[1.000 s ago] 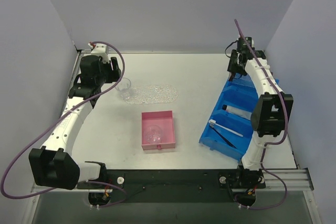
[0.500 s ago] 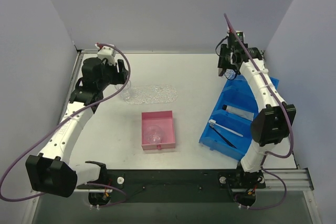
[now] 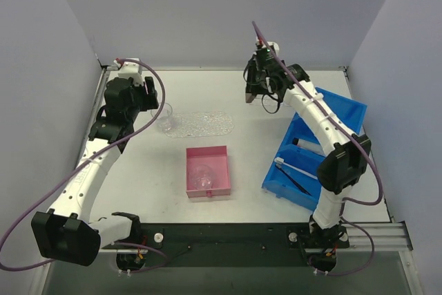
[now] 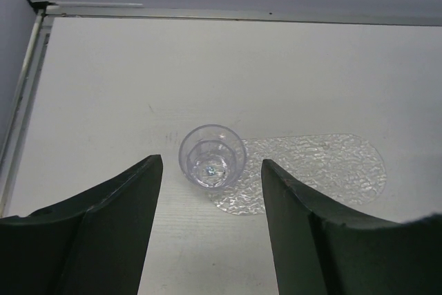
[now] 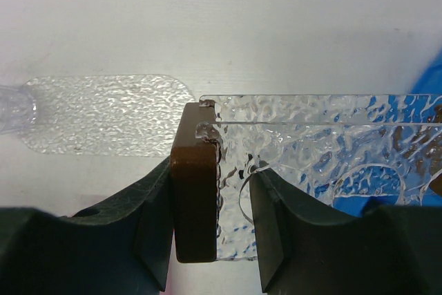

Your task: Prepare toiletry sets of a toothbrush and toothpaste on the tray

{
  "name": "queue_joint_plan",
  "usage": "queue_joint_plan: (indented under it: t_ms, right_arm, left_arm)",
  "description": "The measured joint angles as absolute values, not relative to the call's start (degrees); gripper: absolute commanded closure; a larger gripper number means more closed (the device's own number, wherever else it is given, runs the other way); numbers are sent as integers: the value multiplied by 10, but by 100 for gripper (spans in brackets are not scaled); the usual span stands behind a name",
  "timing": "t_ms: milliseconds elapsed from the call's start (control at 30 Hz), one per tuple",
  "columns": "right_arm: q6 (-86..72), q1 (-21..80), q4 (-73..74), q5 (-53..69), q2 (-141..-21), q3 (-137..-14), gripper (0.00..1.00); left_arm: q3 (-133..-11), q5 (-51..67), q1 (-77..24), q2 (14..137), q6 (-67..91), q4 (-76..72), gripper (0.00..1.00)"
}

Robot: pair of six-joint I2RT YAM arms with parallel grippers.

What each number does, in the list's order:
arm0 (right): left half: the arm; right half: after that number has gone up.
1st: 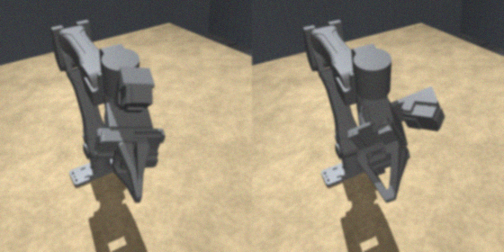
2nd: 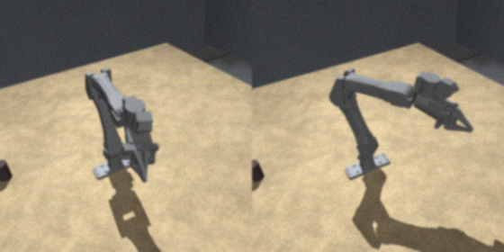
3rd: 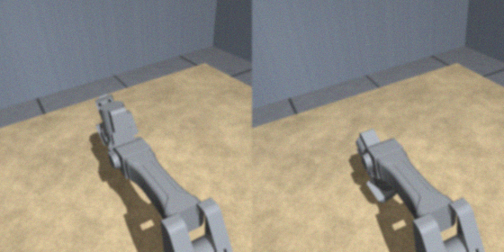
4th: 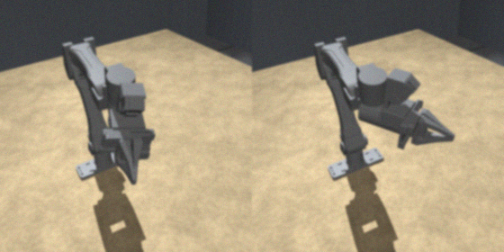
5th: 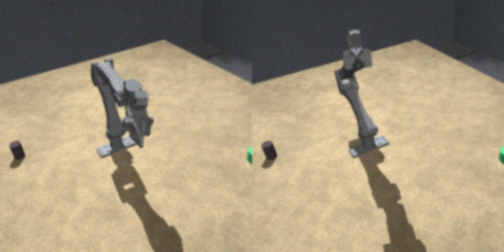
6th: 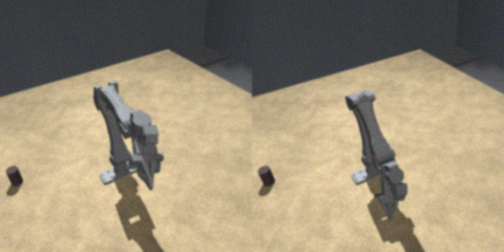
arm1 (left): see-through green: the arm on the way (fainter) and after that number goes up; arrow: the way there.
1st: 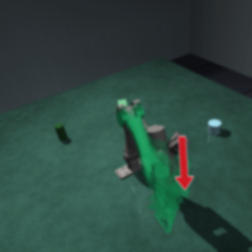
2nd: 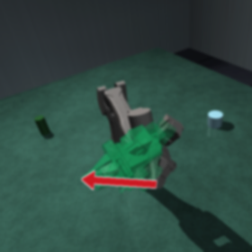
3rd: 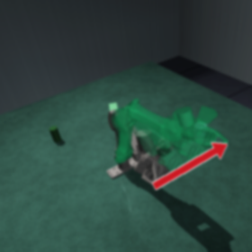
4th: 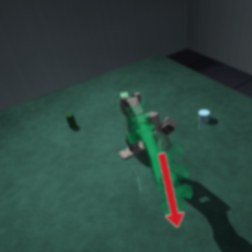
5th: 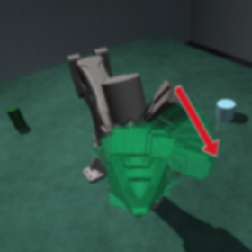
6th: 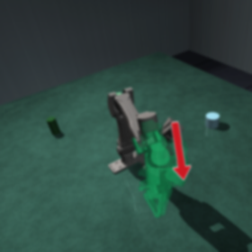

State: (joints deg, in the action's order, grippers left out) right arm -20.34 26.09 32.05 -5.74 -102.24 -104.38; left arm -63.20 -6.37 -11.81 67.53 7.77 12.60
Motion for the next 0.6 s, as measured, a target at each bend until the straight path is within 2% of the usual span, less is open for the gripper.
queue_joint_plan:
  t_ms: [200,367,600]
  right_arm:
    - [-253,330,320,-65,-1117,-1118,100]
    - [-290,364,317,-66,-1190,-1169,100]
    - [-327,393,321,-76,-1263,-1210,100]
  left_arm:
    - [-632,-126,-86,670,83,126,31]
    - [-632,-125,-47,667,102,126,30]
    - [-632,-106,-44,667,112,126,30]
